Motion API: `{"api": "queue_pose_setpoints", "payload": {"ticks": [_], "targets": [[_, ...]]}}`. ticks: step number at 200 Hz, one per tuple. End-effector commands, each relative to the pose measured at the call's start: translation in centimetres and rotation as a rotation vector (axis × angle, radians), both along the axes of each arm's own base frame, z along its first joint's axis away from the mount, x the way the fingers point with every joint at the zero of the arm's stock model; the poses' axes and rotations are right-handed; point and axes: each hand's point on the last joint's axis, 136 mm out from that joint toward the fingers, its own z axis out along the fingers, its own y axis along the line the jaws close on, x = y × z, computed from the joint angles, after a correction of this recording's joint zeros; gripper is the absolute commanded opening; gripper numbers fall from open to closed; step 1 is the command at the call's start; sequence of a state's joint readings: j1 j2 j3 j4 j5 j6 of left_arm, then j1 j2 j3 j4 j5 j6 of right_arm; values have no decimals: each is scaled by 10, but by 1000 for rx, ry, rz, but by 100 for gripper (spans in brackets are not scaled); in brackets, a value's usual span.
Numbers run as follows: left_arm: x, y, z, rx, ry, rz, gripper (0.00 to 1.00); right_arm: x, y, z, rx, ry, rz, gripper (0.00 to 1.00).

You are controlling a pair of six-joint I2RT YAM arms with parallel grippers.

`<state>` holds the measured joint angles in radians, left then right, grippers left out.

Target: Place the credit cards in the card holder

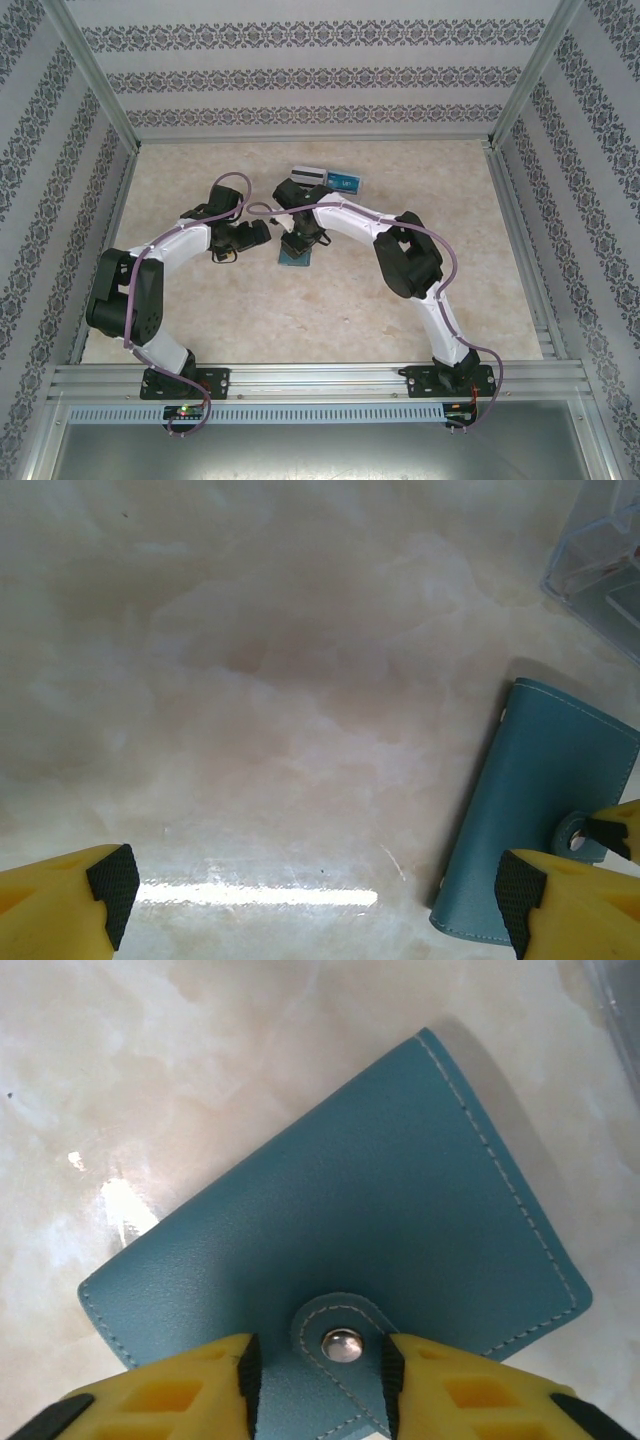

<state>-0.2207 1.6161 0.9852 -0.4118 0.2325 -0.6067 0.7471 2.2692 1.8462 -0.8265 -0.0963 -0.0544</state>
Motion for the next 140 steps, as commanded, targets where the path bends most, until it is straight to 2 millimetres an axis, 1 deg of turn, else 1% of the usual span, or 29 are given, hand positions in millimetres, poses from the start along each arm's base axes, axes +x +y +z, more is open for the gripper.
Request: {"api": "queue_pose_setpoints", "payload": {"ticks": [1,10,37,43,59,70,84,97,115,131,140], "targets": [[4,-3,5,-4,-3,-22,94,-8,-18,-30,-84,51,-30,31],[4,-2,6,5,0,-21,94,-8,-19,-30,-75,59,-40,25],[8,-5,9,-13,-12,-23,94,-6,-17,-21,-40,44,-47,14],[9,-6,9,-18,-9,-21,92,-6,-15,-19,-30,42,-48,12],[11,-13,7,-57,-8,-27,78,-6,-10,-9,13,47,-55,9],[13,-21,5,-98,-11,-39,72,-6,-5,-1,56,43,-65,7],[14,-26,2,-117,2,-46,68,-5,1,6,112,42,-83,5],[15,-29,1,-122,7,-46,67,-4,5,15,170,54,-98,5],[18,-38,4,-140,-8,-65,66,-3,10,24,255,65,-124,3],[20,-42,4,-130,-3,-78,66,-3,10,26,295,83,-143,0],[19,-46,3,-127,3,-87,65,-3,9,25,300,89,-148,0]]}}
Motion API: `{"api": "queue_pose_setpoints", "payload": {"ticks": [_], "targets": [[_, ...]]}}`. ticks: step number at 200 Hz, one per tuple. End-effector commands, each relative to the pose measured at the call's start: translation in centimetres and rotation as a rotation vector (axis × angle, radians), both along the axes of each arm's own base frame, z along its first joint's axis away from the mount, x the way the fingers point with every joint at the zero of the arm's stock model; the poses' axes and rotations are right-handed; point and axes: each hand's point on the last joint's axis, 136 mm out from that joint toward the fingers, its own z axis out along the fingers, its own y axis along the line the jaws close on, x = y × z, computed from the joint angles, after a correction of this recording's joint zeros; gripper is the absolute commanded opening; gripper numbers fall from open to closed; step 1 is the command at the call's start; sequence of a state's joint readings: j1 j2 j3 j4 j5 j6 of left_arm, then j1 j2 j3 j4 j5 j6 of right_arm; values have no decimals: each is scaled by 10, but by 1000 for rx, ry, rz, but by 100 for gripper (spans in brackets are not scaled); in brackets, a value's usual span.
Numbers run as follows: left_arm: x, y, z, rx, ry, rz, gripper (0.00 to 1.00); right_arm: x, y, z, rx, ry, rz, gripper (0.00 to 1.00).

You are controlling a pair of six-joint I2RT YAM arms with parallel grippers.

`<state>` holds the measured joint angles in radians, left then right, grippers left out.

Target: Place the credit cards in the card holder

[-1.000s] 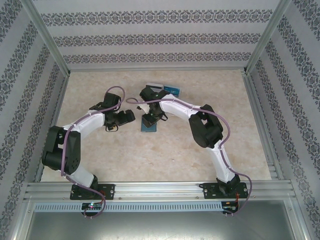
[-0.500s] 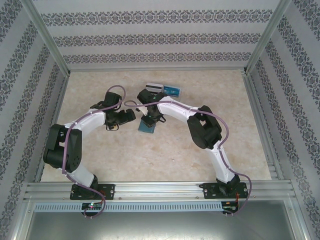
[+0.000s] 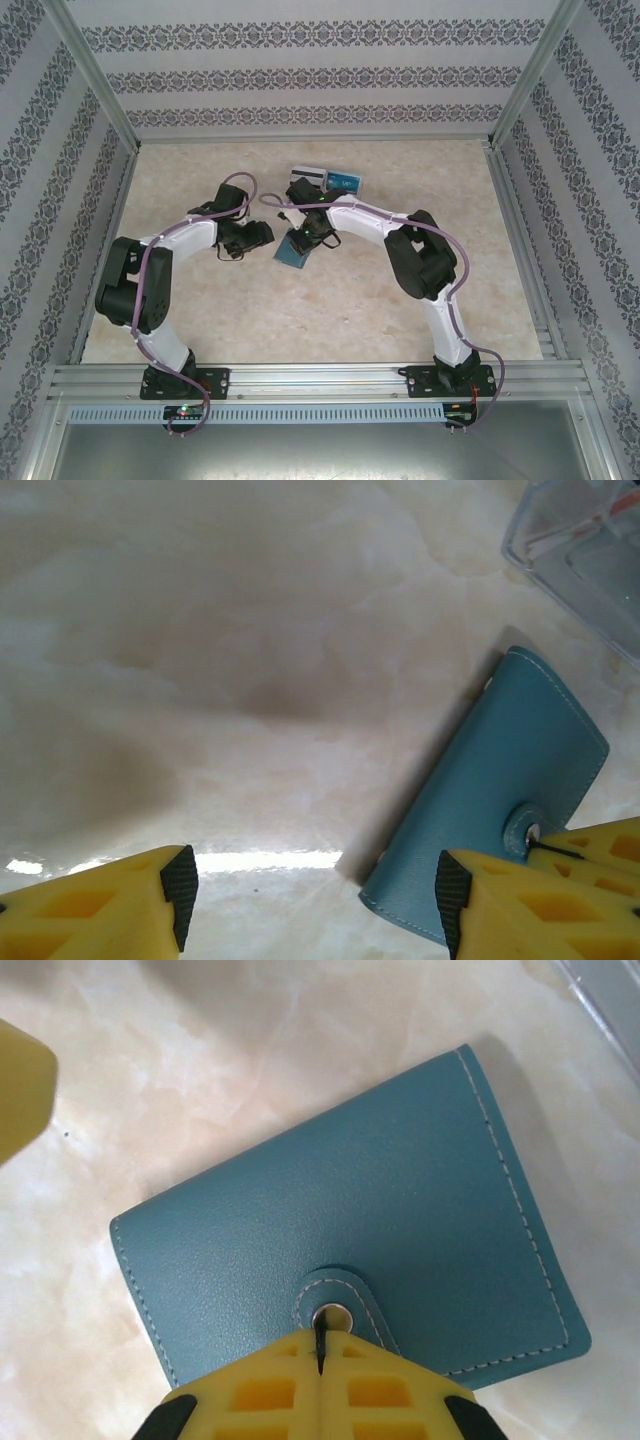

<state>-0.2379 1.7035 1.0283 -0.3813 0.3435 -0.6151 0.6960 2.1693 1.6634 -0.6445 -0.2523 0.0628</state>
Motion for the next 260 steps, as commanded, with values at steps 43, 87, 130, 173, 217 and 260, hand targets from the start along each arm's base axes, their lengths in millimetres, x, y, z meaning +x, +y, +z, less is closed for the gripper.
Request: {"api": "queue_pose_setpoints", "payload": {"ticks": [43,87,130,173,217,260], "targets": [[9,-19,5,11,-7,-61,42,-2,9,16,143,52,-47,0],[9,-4,9,59,-27,-32,40,-1,4,30,26,-37,5,35],[9,24,15,76,-21,-11,40,4,1,28,-60,-69,61,36],[7,32,18,68,-32,8,40,0,3,12,-108,-17,162,36],[5,31,14,53,-22,11,40,2,-4,-2,-176,-7,201,37],[6,28,12,36,-18,9,40,1,0,-12,-215,-5,230,38]]}}
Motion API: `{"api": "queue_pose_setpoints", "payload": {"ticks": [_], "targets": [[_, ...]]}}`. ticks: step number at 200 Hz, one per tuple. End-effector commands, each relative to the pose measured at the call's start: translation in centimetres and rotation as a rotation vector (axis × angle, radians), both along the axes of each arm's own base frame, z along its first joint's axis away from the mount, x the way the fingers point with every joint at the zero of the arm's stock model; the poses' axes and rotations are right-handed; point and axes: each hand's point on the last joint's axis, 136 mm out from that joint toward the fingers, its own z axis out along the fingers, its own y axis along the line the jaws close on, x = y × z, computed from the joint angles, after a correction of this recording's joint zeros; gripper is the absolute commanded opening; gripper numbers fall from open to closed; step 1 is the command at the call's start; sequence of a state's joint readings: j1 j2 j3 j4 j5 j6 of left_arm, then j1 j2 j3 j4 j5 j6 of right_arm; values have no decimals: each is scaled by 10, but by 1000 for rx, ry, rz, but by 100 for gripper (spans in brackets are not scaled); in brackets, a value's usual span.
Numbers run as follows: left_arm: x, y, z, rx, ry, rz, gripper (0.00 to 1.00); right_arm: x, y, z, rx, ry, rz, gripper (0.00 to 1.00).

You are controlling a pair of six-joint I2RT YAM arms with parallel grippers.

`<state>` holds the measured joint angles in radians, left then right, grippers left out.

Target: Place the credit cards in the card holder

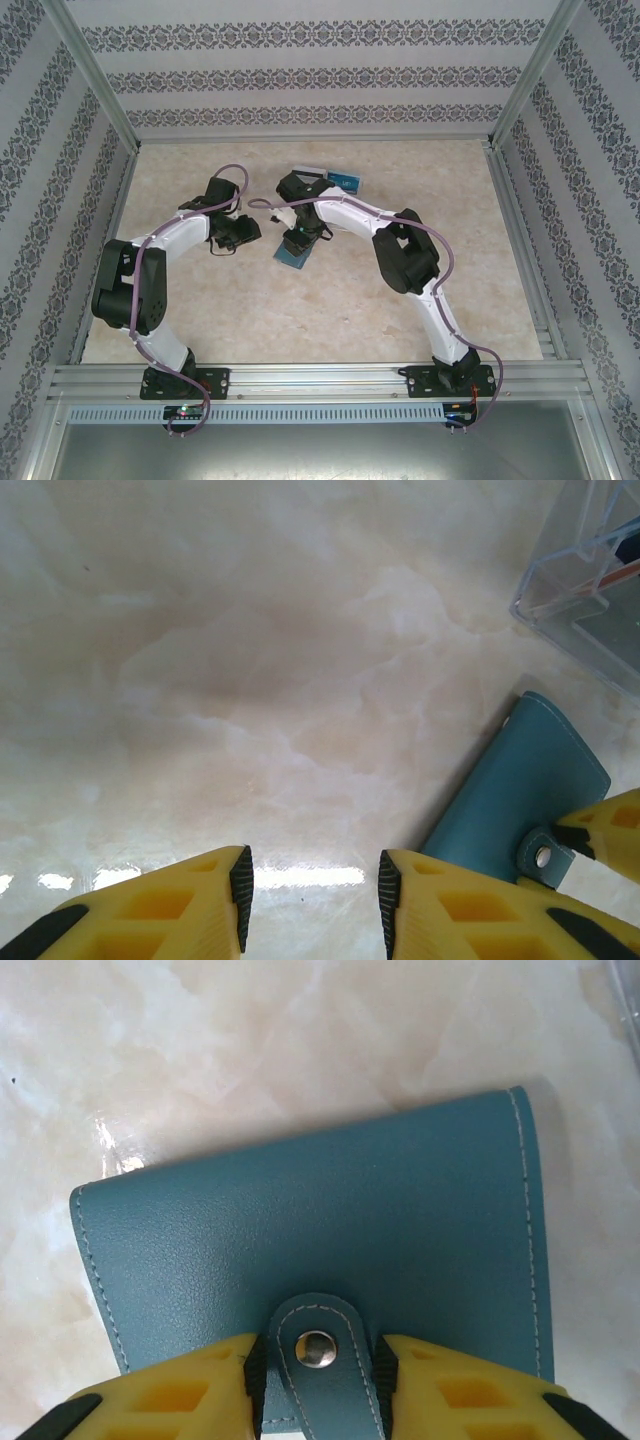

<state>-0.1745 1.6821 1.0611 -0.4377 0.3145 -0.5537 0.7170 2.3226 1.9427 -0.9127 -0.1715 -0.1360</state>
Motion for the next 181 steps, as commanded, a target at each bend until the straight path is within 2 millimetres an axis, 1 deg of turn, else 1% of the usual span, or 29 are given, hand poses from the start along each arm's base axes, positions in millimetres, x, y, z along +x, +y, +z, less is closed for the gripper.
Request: {"api": "queue_pose_setpoints", "payload": {"ticks": [1,25,39,51,64,79,89,97,104,111,118,120,139,160,181], "targets": [[-3,0,0,-12,5,-13,40,-5,0,-6,-52,2,44,38],[-2,0,0,-12,3,-10,40,-13,7,-12,-63,10,67,38],[-2,0,0,-12,3,-10,40,-17,8,-18,-70,28,68,35],[-2,0,0,-15,4,-7,40,-18,5,-26,-87,43,64,28],[-2,-2,0,-23,3,-9,40,-19,1,-32,-106,50,57,14],[-2,-2,-1,-23,6,-13,40,-19,-2,-32,-101,49,48,8],[-2,-3,-1,-25,7,-11,40,-19,-2,-28,-86,39,40,4],[-1,-3,-1,-29,6,-9,40,-17,-2,-23,-71,24,32,3],[-1,-5,-1,-40,4,-8,40,-15,-1,-17,-56,10,24,3],[0,-7,-1,-52,3,-9,40,-14,2,-9,-25,-5,14,0],[0,-8,-2,-65,3,-8,40,-11,5,0,16,-17,-4,0],[1,-9,-2,-68,2,-8,40,-12,4,-2,20,-13,-8,0],[1,-12,-2,-86,5,-3,40,-4,11,19,132,-53,-58,0],[3,-21,-1,-126,-7,-20,40,0,18,39,235,-107,-76,0],[3,-35,2,-156,-5,-54,41,2,22,49,290,-140,-71,0]]}}
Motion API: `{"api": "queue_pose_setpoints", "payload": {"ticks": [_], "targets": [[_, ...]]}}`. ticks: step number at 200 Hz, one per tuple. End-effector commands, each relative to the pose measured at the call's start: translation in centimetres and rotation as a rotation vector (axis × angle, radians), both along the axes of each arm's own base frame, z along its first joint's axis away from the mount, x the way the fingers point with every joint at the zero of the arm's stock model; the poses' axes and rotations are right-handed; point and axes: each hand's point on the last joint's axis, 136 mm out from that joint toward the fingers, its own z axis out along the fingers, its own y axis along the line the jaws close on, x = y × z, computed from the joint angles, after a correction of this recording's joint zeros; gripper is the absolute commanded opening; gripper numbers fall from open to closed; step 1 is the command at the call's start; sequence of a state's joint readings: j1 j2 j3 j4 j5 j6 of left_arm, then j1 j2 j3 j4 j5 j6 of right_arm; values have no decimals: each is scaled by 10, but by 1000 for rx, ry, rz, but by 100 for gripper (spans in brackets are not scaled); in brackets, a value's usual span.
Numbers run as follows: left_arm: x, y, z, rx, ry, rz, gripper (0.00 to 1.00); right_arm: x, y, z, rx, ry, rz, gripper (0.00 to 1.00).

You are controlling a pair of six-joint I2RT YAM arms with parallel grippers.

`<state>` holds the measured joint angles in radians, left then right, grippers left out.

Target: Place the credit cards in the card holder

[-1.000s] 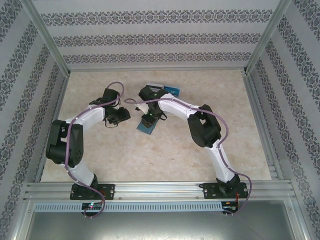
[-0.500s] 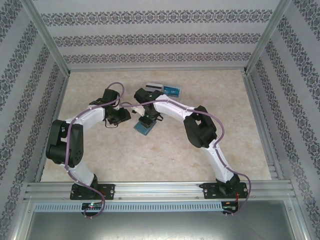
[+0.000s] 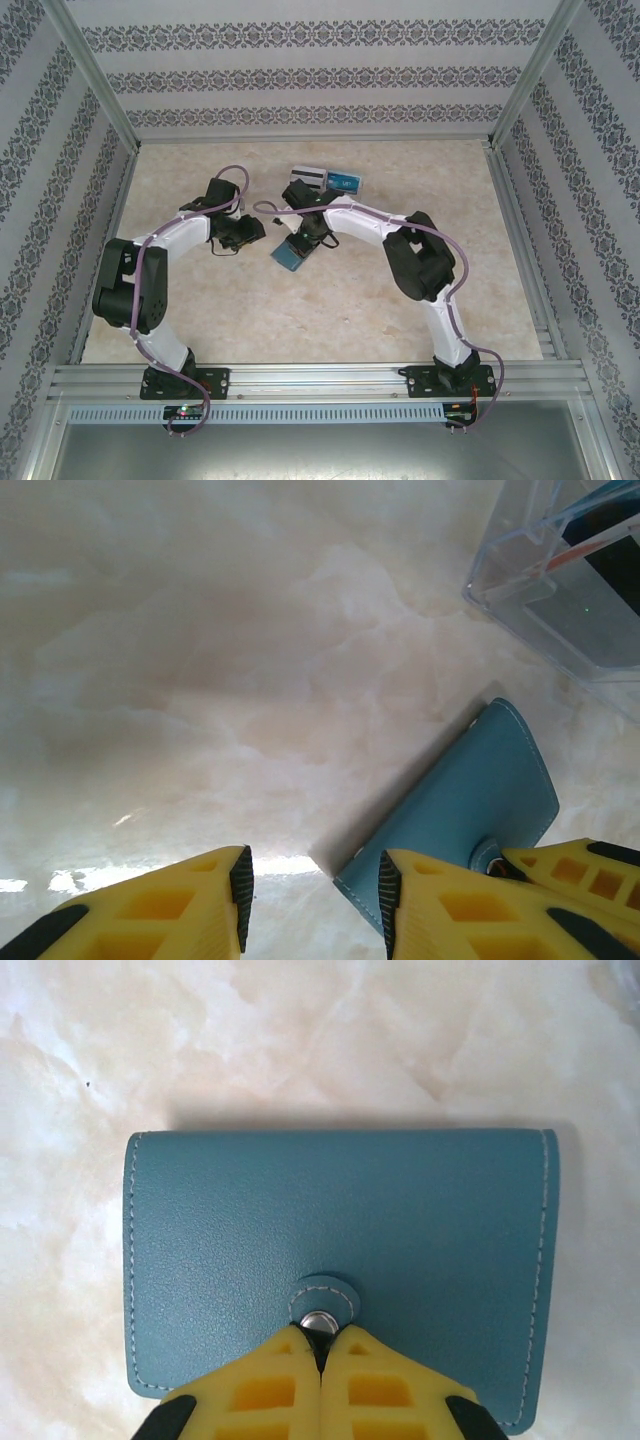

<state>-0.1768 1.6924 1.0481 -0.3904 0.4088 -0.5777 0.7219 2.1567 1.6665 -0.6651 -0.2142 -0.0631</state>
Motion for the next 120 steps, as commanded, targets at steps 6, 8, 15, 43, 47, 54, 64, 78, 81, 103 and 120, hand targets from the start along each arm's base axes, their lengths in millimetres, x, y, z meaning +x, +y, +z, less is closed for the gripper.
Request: {"api": "queue_pose_setpoints", "payload": {"ticks": [6,8,15,43,47,54,64,78,81,103,120], "targets": [[2,-23,1,-70,-5,-42,41,15,22,41,173,-97,-19,0],[2,-25,1,-73,-6,-46,41,15,22,42,176,-99,-20,0],[2,-33,2,-91,-9,-64,41,16,23,42,190,-99,-23,0],[-7,-46,-8,-86,25,-95,40,18,24,39,204,-99,-31,0],[-9,-46,-11,-81,36,-95,40,18,24,39,205,-100,-32,0],[-14,-47,-18,-68,61,-101,40,18,24,39,210,-103,-35,0],[-20,-46,-29,-48,98,-106,40,18,26,41,227,-109,-39,0],[-28,-42,-43,-26,149,-102,40,19,27,46,260,-121,-52,0],[-30,-42,-46,-22,157,-101,40,19,28,47,267,-121,-54,0],[-33,-42,-54,-28,174,-89,40,21,30,57,322,-138,-76,0],[-34,-41,-57,-23,185,-88,40,23,32,59,369,-119,-98,0]]}}
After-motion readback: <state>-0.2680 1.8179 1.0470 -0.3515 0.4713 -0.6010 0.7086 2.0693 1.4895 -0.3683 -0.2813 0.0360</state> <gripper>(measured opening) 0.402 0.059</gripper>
